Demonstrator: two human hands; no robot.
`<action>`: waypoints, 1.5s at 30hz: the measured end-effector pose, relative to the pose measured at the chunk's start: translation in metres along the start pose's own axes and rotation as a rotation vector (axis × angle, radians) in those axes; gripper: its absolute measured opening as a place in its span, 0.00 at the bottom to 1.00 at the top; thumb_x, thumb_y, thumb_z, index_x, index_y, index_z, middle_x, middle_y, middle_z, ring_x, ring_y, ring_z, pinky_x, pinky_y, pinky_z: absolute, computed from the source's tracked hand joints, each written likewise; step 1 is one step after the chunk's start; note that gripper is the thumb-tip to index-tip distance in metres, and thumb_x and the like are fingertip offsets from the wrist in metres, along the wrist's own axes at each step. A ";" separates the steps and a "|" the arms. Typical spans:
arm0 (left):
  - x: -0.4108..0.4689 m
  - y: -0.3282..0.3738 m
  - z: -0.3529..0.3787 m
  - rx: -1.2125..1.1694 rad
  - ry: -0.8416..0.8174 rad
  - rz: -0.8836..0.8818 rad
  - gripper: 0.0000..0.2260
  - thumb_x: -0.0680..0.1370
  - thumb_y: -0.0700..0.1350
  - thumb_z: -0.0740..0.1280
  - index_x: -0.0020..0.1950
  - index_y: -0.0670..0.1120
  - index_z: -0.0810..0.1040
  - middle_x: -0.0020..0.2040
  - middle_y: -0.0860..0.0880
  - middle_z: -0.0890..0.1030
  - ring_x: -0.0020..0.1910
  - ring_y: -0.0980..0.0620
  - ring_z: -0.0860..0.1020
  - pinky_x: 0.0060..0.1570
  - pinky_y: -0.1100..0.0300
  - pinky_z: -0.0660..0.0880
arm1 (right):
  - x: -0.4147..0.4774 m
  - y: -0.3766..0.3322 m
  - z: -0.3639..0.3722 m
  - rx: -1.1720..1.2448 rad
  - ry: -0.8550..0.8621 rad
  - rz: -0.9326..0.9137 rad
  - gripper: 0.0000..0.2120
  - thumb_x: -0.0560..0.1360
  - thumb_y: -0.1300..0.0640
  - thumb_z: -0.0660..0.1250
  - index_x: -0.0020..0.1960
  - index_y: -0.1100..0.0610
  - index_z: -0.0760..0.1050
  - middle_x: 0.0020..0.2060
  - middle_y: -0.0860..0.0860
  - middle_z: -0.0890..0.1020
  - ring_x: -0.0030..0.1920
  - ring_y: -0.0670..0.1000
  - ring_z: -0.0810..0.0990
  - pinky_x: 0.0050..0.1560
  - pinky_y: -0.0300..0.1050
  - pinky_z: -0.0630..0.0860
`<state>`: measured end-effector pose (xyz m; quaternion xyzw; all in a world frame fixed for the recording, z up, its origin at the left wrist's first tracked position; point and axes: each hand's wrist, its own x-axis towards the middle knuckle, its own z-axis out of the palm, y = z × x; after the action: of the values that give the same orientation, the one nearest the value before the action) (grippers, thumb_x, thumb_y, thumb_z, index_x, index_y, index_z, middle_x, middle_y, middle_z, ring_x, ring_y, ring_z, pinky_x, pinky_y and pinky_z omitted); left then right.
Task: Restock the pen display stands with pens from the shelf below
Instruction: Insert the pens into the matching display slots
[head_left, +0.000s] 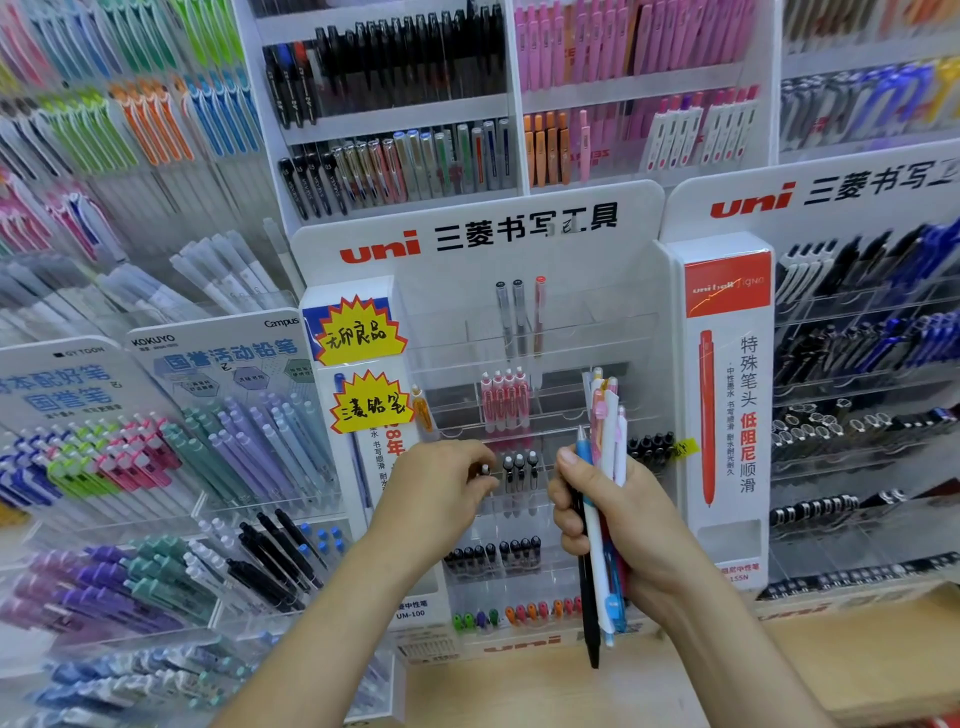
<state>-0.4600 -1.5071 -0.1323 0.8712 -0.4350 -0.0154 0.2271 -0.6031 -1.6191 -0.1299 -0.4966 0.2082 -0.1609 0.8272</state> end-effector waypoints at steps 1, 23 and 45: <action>0.000 0.000 0.000 0.013 0.003 0.001 0.09 0.77 0.49 0.69 0.57 0.51 0.80 0.52 0.52 0.83 0.52 0.53 0.79 0.52 0.62 0.72 | 0.000 0.000 0.000 -0.002 -0.001 -0.002 0.12 0.71 0.52 0.69 0.41 0.60 0.71 0.32 0.55 0.75 0.27 0.48 0.70 0.24 0.38 0.69; 0.009 -0.001 -0.001 0.327 -0.010 0.181 0.12 0.80 0.52 0.62 0.61 0.52 0.76 0.53 0.52 0.81 0.53 0.51 0.72 0.48 0.60 0.67 | 0.009 0.001 0.008 0.050 -0.029 -0.020 0.10 0.74 0.54 0.67 0.47 0.60 0.70 0.30 0.53 0.74 0.27 0.48 0.70 0.26 0.39 0.69; -0.035 0.055 -0.018 -0.670 -0.152 -0.082 0.22 0.70 0.40 0.76 0.57 0.62 0.76 0.35 0.53 0.84 0.34 0.58 0.81 0.40 0.62 0.80 | 0.009 0.009 0.021 -0.030 0.329 -0.191 0.16 0.79 0.46 0.63 0.47 0.61 0.72 0.30 0.55 0.73 0.30 0.50 0.75 0.31 0.43 0.75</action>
<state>-0.5188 -1.5016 -0.0996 0.7613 -0.3863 -0.2313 0.4666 -0.5841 -1.6037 -0.1306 -0.4934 0.2949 -0.3144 0.7555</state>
